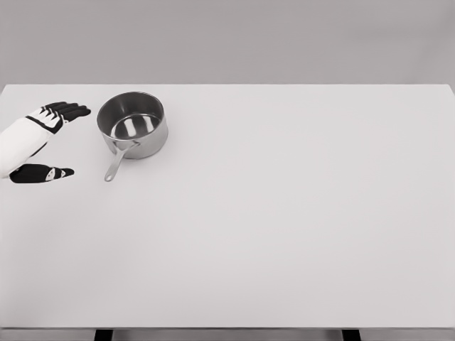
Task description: Rotate pot handle
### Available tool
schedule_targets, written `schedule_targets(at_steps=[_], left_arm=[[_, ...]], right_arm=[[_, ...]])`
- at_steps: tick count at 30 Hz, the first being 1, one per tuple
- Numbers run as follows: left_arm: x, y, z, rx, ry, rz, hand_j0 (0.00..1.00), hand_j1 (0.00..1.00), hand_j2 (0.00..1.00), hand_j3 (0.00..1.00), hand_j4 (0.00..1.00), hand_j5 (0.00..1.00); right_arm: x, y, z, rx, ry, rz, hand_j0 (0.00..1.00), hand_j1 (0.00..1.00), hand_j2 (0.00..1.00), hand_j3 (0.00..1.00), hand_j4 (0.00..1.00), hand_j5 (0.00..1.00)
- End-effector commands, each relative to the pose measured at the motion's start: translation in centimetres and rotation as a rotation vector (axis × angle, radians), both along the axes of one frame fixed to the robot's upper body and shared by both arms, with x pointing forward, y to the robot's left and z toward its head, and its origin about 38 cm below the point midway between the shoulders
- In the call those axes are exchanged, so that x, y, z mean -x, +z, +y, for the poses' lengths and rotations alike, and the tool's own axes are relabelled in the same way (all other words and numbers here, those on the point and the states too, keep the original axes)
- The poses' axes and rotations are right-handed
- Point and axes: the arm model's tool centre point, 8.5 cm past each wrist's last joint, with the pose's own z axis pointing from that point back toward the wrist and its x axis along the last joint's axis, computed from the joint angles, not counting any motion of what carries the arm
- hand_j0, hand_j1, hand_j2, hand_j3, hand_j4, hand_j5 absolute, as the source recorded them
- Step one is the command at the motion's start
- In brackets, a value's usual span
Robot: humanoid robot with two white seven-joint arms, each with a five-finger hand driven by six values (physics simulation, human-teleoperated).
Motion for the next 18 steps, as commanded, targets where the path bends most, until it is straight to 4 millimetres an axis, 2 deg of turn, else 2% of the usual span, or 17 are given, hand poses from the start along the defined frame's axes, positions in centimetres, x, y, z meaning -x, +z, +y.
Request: schedule_targets(at_steps=[1,7,12,15,18], left_arm=[[0.0,0.1,0.0,0.004,0.000,-0.002,1.00,1.00,1.00,1.00,1.00,1.00],[-0.2,0.6,-0.2,-0.005,-0.004,-0.019,1.00,1.00,1.00,1.00,1.00,1.00],[-1.2,1.9,-0.9,-0.027,-0.014,-0.063,1.00,1.00,1.00,1.00,1.00,1.00],[-2.9,3.5,-2.4,-0.109,-0.022,-0.134,1.00,1.00,1.00,1.00,1.00,1.00],[-4.0,5.4,-3.0,-0.188,-0.016,-0.196,1.00,1.00,1.00,1.00,1.00,1.00]], right_arm=[[0.0,0.0,0.0,0.000,0.000,0.000,1.00,1.00,1.00,1.00,1.00,1.00],[0.0,0.0,0.0,0.000,0.000,0.000,1.00,1.00,1.00,1.00,1.00,1.00],[0.0,0.0,0.0,0.000,0.000,0.000,1.00,1.00,1.00,1.00,1.00,1.00],[0.0,0.0,0.0,0.000,0.000,0.000,1.00,1.00,1.00,1.00,1.00,1.00],[0.0,0.0,0.0,0.000,0.000,0.000,1.00,1.00,1.00,1.00,1.00,1.00]])
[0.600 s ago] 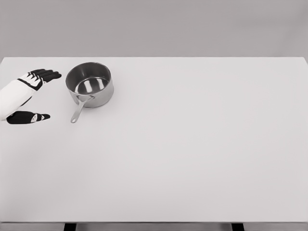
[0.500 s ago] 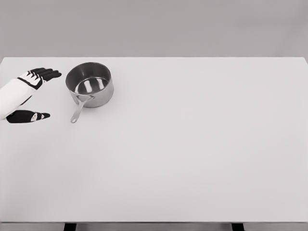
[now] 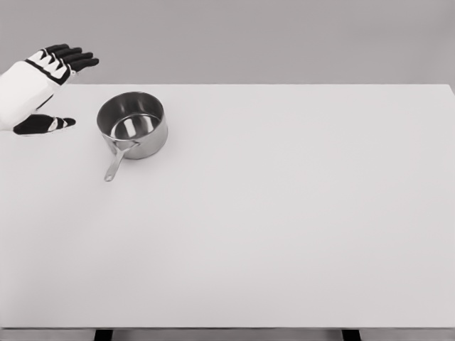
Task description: Rotate pot handle
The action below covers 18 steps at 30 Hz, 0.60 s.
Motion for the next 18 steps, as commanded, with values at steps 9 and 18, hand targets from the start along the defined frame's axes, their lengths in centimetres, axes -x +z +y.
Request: schedule_targets(at_steps=[9,18], left_arm=[[1.9,-1.4,-8.1,-0.127,-0.193,0.010,1.00,1.00,1.00,1.00,1.00,1.00],[2.3,-3.4,-12.5,-0.143,-0.327,0.065,1.00,1.00,1.00,1.00,1.00,1.00]], right_arm=[[0.0,0.0,0.0,0.000,0.000,0.000,1.00,1.00,1.00,1.00,1.00,1.00],[0.0,0.0,0.0,0.000,0.000,0.000,1.00,1.00,1.00,1.00,1.00,1.00]])
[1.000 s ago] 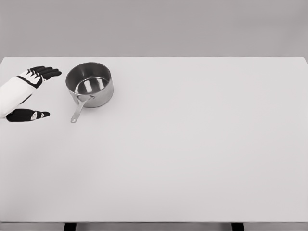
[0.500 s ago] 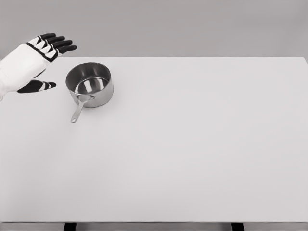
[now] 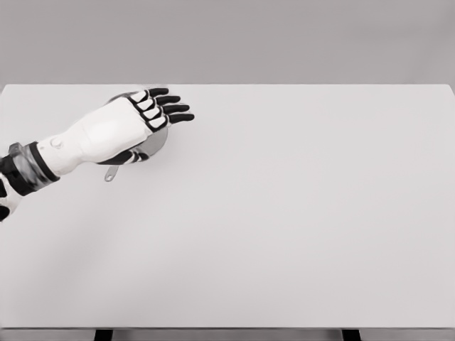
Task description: Rotate pot handle
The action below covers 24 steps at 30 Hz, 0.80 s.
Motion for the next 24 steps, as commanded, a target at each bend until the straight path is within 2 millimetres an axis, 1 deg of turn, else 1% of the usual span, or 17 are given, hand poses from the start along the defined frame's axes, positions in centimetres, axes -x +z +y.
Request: schedule_targets(at_steps=[1,5,7,8,10,12,14,16,24], left_arm=[[0.5,-1.3,-1.4,-0.012,-0.044,0.038,1.00,1.00,1.00,1.00,1.00,1.00],[0.4,-2.2,-2.1,-0.040,-0.053,0.057,1.00,1.00,1.00,1.00,1.00,1.00],[0.0,-2.3,-2.2,-0.051,-0.020,0.065,1.00,1.00,1.00,1.00,1.00,1.00],[-0.4,-2.7,-2.1,-0.075,0.019,0.065,1.00,1.00,1.00,1.00,1.00,1.00],[-0.8,-2.8,-1.8,-0.084,0.052,0.068,1.00,1.00,1.00,1.00,1.00,1.00],[-1.0,-3.0,-1.7,-0.095,0.063,0.069,1.00,1.00,1.00,1.00,1.00,1.00],[-1.9,-3.8,-0.9,-0.108,0.120,0.093,1.00,1.00,1.00,1.00,1.00,1.00],[-2.1,-4.2,-1.4,-0.126,0.142,0.102,1.00,1.00,1.00,1.00,1.00,1.00],[-3.1,-5.2,-0.3,-0.127,0.238,0.144,1.00,1.00,1.00,1.00,1.00,1.00]], right_arm=[[0.0,0.0,0.0,0.000,0.000,0.000,1.00,1.00,1.00,1.00,1.00,1.00],[0.0,0.0,0.0,0.000,0.000,0.000,1.00,1.00,1.00,1.00,1.00,1.00],[0.0,0.0,0.0,0.000,0.000,0.000,1.00,1.00,1.00,1.00,1.00,1.00],[0.0,0.0,0.0,0.000,0.000,0.000,1.00,1.00,1.00,1.00,1.00,1.00],[0.0,0.0,0.0,0.000,0.000,0.000,1.00,1.00,1.00,1.00,1.00,1.00],[0.0,0.0,0.0,0.000,0.000,0.000,1.00,1.00,1.00,1.00,1.00,1.00],[0.0,0.0,0.0,0.000,0.000,0.000,1.00,1.00,1.00,1.00,1.00,1.00],[0.0,0.0,0.0,0.000,0.000,0.000,1.00,1.00,1.00,1.00,1.00,1.00],[0.0,0.0,0.0,0.000,0.000,-0.001,1.00,1.00,1.00,1.00,1.00,1.00]])
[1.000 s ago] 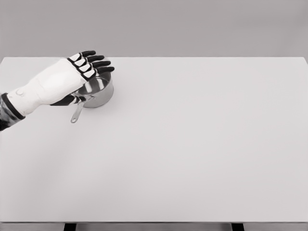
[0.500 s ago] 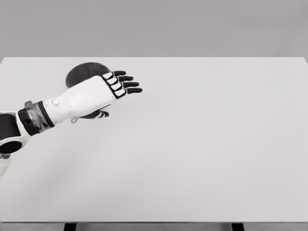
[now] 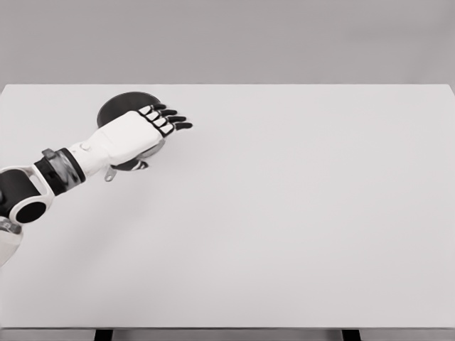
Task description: Rotate pot handle
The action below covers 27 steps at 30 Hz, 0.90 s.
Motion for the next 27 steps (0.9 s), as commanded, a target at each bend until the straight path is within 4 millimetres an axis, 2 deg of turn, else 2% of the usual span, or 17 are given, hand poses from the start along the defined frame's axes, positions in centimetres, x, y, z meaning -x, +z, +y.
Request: schedule_targets(at_steps=[1,6,16,27], left_arm=[[-0.3,-0.3,0.4,0.002,0.031,0.013,1.00,1.00,1.00,1.00,1.00,1.00],[-0.5,-1.4,0.5,-0.010,0.055,0.042,1.00,1.00,1.00,1.00,1.00,1.00],[-0.7,-2.1,1.3,-0.013,0.105,0.063,1.00,1.00,1.00,1.00,1.00,1.00],[-0.6,-1.9,1.9,-0.017,0.115,0.062,1.00,1.00,1.00,1.00,1.00,1.00]], right_arm=[[0.0,0.0,0.0,0.000,0.000,0.000,1.00,1.00,1.00,1.00,1.00,1.00],[0.0,0.0,0.0,0.000,0.000,0.000,1.00,1.00,1.00,1.00,1.00,1.00],[0.0,0.0,0.0,0.000,0.000,0.000,1.00,1.00,1.00,1.00,1.00,1.00],[0.0,0.0,0.0,0.000,0.000,0.000,1.00,1.00,1.00,1.00,1.00,1.00]])
